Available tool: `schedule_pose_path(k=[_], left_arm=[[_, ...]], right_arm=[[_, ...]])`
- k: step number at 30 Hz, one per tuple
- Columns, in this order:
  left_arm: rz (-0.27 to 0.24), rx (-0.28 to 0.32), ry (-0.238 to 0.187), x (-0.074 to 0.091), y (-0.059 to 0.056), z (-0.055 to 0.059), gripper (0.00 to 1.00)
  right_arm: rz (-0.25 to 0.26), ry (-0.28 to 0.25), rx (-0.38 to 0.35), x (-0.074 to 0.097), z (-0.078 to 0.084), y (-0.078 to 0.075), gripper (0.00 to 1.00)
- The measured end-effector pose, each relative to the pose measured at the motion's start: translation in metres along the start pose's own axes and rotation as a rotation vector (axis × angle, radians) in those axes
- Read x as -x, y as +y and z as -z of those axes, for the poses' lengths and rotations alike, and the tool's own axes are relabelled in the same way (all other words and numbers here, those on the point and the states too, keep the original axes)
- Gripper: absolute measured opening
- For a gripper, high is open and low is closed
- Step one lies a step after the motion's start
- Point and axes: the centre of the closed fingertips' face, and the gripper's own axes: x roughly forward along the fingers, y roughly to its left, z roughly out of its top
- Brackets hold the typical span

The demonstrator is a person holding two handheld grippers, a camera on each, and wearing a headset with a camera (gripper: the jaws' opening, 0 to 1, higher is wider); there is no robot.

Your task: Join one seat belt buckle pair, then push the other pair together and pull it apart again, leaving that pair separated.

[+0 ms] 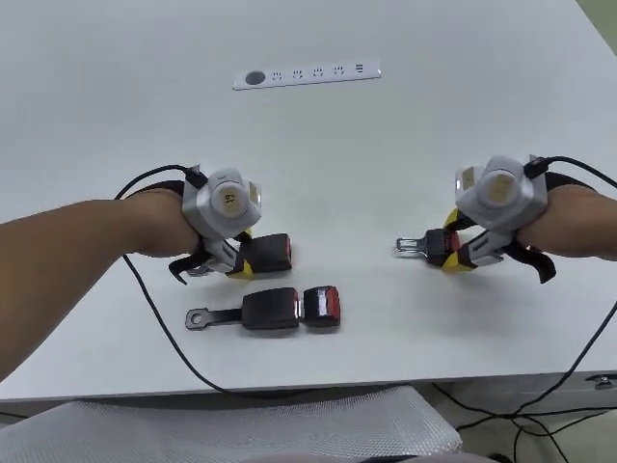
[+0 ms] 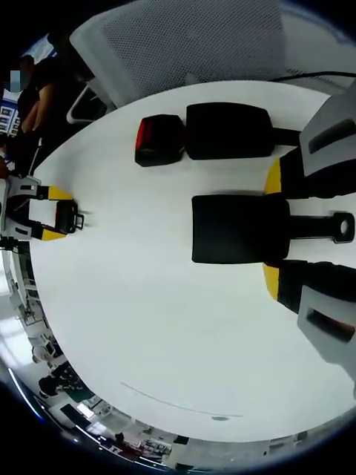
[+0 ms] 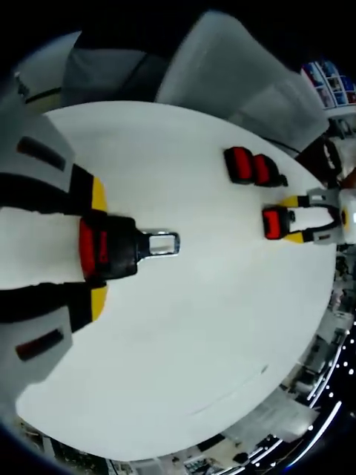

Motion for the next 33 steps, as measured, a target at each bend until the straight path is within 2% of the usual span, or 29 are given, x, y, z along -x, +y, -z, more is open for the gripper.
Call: schedule_pose_path(k=[4, 11, 18, 20, 22, 23, 24, 28, 30, 31, 33], left_arm=[[-0.004, -0.007, 0.008, 0.0, 0.0, 0.0, 0.31], [-0.011, -0.02, 0.028, 0.0, 0.001, 0.0, 0.32], [-0.045, -0.035, 0.024, 0.001, 0.002, 0.0, 0.34], [-0.062, -0.029, 0.022, 0.002, 0.003, 0.002, 0.38], [-0.041, -0.001, -0.015, 0.007, -0.002, 0.003, 0.46], [-0.065, 0.052, -0.045, 0.012, 0.001, 0.002, 0.48], [-0.077, 0.058, -0.063, 0.016, 0.003, 0.002, 0.48], [-0.101, 0.051, -0.087, 0.033, -0.004, 0.007, 0.52], [-0.125, 0.082, -0.11, 0.039, -0.006, 0.011, 0.53], [-0.141, 0.113, -0.132, 0.043, -0.007, 0.012, 0.54], [-0.147, 0.118, -0.142, 0.048, -0.013, 0.017, 0.56]], right_arm=[[0.008, 0.014, 0.011, 0.002, 0.005, -0.002, 0.35], [0.045, 0.016, 0.015, 0.002, 0.005, -0.006, 0.41], [0.107, -0.012, -0.03, 0.005, 0.007, -0.009, 0.5], [0.132, -0.031, -0.048, 0.009, 0.005, -0.009, 0.52], [0.152, -0.067, -0.07, 0.016, 0.0, -0.007, 0.52], [0.16, -0.095, -0.092, 0.019, -0.004, -0.005, 0.52], [0.161, -0.105, -0.1, 0.022, -0.005, -0.002, 0.53], [0.164, -0.147, -0.127, 0.028, -0.013, 0.012, 0.54], [0.165, -0.207, -0.161, 0.032, -0.026, 0.02, 0.55], [0.165, -0.218, -0.156, 0.033, -0.029, 0.024, 0.56], [0.171, -0.241, -0.16, 0.036, -0.037, 0.034, 0.57]])
